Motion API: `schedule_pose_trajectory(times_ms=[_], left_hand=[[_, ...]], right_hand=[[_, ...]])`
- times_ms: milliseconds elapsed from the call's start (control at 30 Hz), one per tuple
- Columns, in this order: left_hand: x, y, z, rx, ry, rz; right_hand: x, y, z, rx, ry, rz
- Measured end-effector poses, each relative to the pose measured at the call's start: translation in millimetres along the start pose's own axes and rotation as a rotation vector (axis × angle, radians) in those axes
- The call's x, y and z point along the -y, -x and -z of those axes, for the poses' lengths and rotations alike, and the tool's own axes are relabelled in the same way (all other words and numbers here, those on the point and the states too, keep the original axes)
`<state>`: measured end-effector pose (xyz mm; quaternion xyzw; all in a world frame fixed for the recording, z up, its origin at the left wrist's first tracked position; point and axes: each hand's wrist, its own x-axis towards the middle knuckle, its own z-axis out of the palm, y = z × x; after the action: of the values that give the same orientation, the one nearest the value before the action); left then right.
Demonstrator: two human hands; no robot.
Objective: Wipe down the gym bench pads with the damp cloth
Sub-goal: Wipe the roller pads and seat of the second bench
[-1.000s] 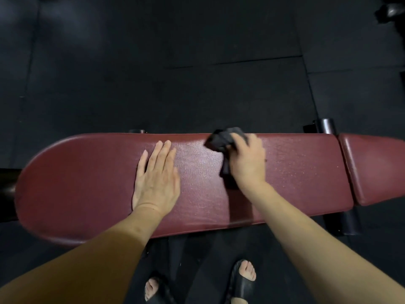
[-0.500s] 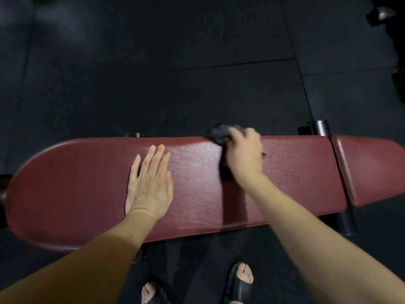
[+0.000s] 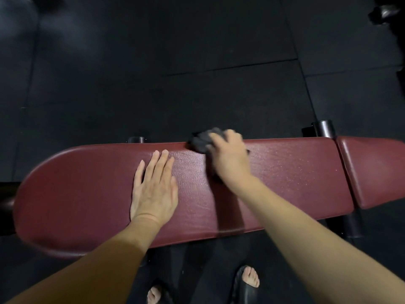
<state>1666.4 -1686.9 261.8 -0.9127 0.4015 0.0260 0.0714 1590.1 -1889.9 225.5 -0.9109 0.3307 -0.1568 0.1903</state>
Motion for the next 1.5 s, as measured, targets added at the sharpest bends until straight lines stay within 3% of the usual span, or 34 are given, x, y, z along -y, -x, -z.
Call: schedule_pose_trajectory(times_ms=[100,233,333,433,567,667,733,833,967,1100,1200,1333,1433,1500], left_hand=[[-1,1,-1,0.018,-0.009,-0.005],[-1,1,0,0.007,0.008,0.0],[-2,0,1,-0.003,0.027,0.0],[-1,1,1,0.017,0.005,0.002],[-1,2,2,0.027,0.004,0.001],[-2,2,2,0.016,0.025,-0.002],[-2,1,2,0.0,0.062,0.001],[0,2,3,-0.016,0.1,0.001],[0,2,4,-0.01,0.098,0.0],[0,3,1,-0.006,0.07,-0.004],[1,2,0,-0.019,0.096,-0.005],[0,2,2,-0.044,0.116,0.0],[0,2,2,-0.025,0.104,-0.004],[0,3,3,-0.013,0.095,-0.002]], right_hand=[[-67,13,17,-0.072,0.034,-0.228],[-5,28,0,-0.183,-0.004,-0.439],[63,46,-11,-0.132,-0.095,-0.233],[19,48,0,-0.066,-0.104,-0.044],[-79,64,33,-0.119,-0.055,-0.381],[-59,66,23,-0.195,-0.03,-0.57],[-1,66,10,-0.224,-0.097,-0.51],[75,83,-2,-0.128,-0.194,-0.284],[13,84,13,-0.022,-0.138,-0.101],[-79,81,35,-0.127,0.0,-0.453],[-44,84,20,-0.238,0.017,-0.59],[74,116,1,-0.132,-0.139,-0.319],[44,117,5,-0.029,-0.153,-0.103],[-6,116,19,-0.002,-0.084,-0.111]])
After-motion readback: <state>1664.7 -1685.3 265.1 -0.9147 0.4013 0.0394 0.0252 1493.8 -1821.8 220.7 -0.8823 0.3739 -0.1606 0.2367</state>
